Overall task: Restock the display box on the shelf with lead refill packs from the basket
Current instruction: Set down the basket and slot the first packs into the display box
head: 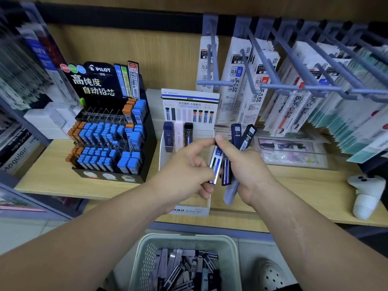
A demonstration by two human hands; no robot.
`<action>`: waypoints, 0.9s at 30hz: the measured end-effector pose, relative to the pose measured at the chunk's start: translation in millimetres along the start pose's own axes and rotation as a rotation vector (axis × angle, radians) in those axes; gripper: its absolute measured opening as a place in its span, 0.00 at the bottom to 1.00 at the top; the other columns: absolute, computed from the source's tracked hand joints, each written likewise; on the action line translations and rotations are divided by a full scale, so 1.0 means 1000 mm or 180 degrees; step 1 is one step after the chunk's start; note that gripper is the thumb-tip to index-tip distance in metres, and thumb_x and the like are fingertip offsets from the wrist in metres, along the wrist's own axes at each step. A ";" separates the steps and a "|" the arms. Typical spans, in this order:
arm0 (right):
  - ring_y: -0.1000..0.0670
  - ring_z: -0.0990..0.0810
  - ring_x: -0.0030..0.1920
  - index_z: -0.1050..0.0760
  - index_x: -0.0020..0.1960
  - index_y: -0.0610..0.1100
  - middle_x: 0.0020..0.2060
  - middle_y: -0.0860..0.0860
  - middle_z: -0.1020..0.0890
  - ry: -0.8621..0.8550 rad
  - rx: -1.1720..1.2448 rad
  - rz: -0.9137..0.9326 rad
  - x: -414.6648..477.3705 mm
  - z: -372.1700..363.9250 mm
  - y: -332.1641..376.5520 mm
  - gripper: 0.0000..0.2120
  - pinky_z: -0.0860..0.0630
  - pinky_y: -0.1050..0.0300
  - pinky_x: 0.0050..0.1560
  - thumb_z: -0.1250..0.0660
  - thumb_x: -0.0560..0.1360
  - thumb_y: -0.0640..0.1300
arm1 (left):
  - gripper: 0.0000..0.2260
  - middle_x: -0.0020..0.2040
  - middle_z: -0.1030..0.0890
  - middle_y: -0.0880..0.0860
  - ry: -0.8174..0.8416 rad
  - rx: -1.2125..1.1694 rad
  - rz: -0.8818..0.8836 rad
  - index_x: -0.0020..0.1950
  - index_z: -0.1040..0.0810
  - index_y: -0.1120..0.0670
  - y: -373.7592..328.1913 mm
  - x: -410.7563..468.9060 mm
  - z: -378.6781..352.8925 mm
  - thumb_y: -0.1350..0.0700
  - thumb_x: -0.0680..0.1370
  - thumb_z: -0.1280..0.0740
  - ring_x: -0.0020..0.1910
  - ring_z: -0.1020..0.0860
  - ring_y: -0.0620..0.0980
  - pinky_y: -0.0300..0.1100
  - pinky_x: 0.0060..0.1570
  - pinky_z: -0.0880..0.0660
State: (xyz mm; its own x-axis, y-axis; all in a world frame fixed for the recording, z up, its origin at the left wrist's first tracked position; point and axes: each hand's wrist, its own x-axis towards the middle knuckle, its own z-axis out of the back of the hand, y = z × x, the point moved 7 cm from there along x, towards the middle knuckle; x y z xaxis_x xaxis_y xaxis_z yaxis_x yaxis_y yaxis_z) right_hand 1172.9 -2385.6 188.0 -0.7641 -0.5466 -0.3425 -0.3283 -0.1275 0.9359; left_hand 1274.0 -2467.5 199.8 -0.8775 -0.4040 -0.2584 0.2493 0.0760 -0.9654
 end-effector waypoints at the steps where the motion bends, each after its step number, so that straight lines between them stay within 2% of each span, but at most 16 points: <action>1: 0.47 0.22 0.32 0.20 0.42 0.44 0.29 0.49 0.20 0.0054 -0.0053 0.0015 0.000 -0.001 0.000 0.16 0.26 0.55 0.35 0.25 0.71 0.57 | 0.29 0.32 0.23 0.52 0.0014 0.0078 -0.0005 0.70 0.29 0.42 0.000 0.001 0.001 0.69 0.76 0.35 0.31 0.21 0.55 0.48 0.36 0.21; 4: 0.50 0.19 0.31 0.18 0.46 0.43 0.32 0.49 0.17 0.0180 -0.0312 0.0074 -0.001 -0.004 0.000 0.16 0.25 0.59 0.30 0.25 0.71 0.56 | 0.19 0.29 0.24 0.48 -0.0047 0.0265 -0.0078 0.64 0.27 0.43 0.000 0.003 0.007 0.63 0.78 0.33 0.30 0.23 0.51 0.46 0.34 0.22; 6: 0.51 0.18 0.30 0.18 0.48 0.42 0.33 0.48 0.16 0.0260 -0.0393 0.0047 -0.004 -0.007 0.000 0.16 0.25 0.62 0.27 0.25 0.72 0.55 | 0.15 0.32 0.26 0.50 -0.0155 0.0393 -0.0189 0.61 0.25 0.45 -0.001 0.004 0.012 0.61 0.78 0.31 0.29 0.26 0.47 0.43 0.34 0.23; 9: 0.49 0.18 0.32 0.17 0.50 0.41 0.36 0.44 0.14 0.0346 -0.0354 0.0018 -0.005 -0.011 -0.001 0.17 0.24 0.60 0.29 0.26 0.74 0.55 | 0.12 0.34 0.24 0.53 -0.0262 0.0337 -0.0311 0.58 0.23 0.50 -0.004 0.005 0.018 0.63 0.77 0.31 0.29 0.25 0.44 0.40 0.34 0.25; 14: 0.51 0.25 0.26 0.19 0.40 0.46 0.28 0.48 0.20 0.0333 -0.0183 0.0026 -0.003 -0.009 0.000 0.14 0.28 0.60 0.29 0.28 0.75 0.56 | 0.12 0.38 0.21 0.56 -0.0373 0.0215 -0.0525 0.57 0.23 0.54 -0.010 0.008 0.029 0.66 0.77 0.31 0.32 0.23 0.50 0.42 0.34 0.24; 17: 0.49 0.27 0.27 0.25 0.42 0.47 0.28 0.48 0.23 0.0265 0.0061 -0.0147 -0.001 -0.003 -0.002 0.14 0.29 0.58 0.30 0.26 0.74 0.56 | 0.12 0.38 0.20 0.57 -0.0540 0.0182 -0.0672 0.56 0.26 0.54 -0.019 0.011 0.037 0.67 0.77 0.31 0.33 0.22 0.53 0.43 0.35 0.24; 20: 0.49 0.28 0.27 0.28 0.44 0.47 0.27 0.48 0.23 0.0157 0.0167 -0.0206 0.001 0.006 -0.001 0.15 0.30 0.57 0.31 0.25 0.73 0.55 | 0.15 0.34 0.21 0.52 -0.1058 0.0300 -0.1036 0.55 0.27 0.50 -0.037 0.014 0.056 0.67 0.76 0.30 0.34 0.19 0.54 0.47 0.37 0.21; 22: 0.49 0.28 0.27 0.28 0.46 0.48 0.27 0.48 0.24 0.0140 0.0180 -0.0222 0.002 0.011 -0.001 0.16 0.30 0.56 0.32 0.25 0.72 0.56 | 0.16 0.37 0.21 0.55 -0.1339 0.0612 -0.1315 0.55 0.27 0.47 -0.050 0.013 0.064 0.66 0.76 0.29 0.36 0.17 0.55 0.50 0.42 0.19; 24: 0.49 0.27 0.27 0.28 0.46 0.48 0.27 0.49 0.23 0.0129 0.0139 -0.0230 0.002 0.015 -0.002 0.16 0.30 0.54 0.34 0.25 0.72 0.57 | 0.16 0.41 0.20 0.57 -0.1494 0.0870 -0.1513 0.53 0.25 0.45 -0.056 0.014 0.068 0.65 0.76 0.29 0.37 0.17 0.53 0.48 0.44 0.19; 27: 0.49 0.27 0.27 0.27 0.46 0.48 0.27 0.50 0.23 0.0069 0.0028 -0.0180 0.003 0.021 -0.002 0.16 0.33 0.49 0.40 0.26 0.73 0.58 | 0.12 0.39 0.19 0.53 -0.1641 0.1307 -0.1738 0.52 0.21 0.48 -0.057 0.021 0.069 0.64 0.76 0.28 0.36 0.20 0.48 0.40 0.45 0.20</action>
State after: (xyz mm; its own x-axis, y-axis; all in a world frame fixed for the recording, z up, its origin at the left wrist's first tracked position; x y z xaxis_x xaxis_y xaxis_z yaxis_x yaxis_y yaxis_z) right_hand 1160.0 -2369.7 183.9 -0.7320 -0.5567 -0.3928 -0.3756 -0.1513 0.9143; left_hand 1269.5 -2543.2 251.6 -0.6467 -0.6595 0.3833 0.0618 -0.5462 -0.8354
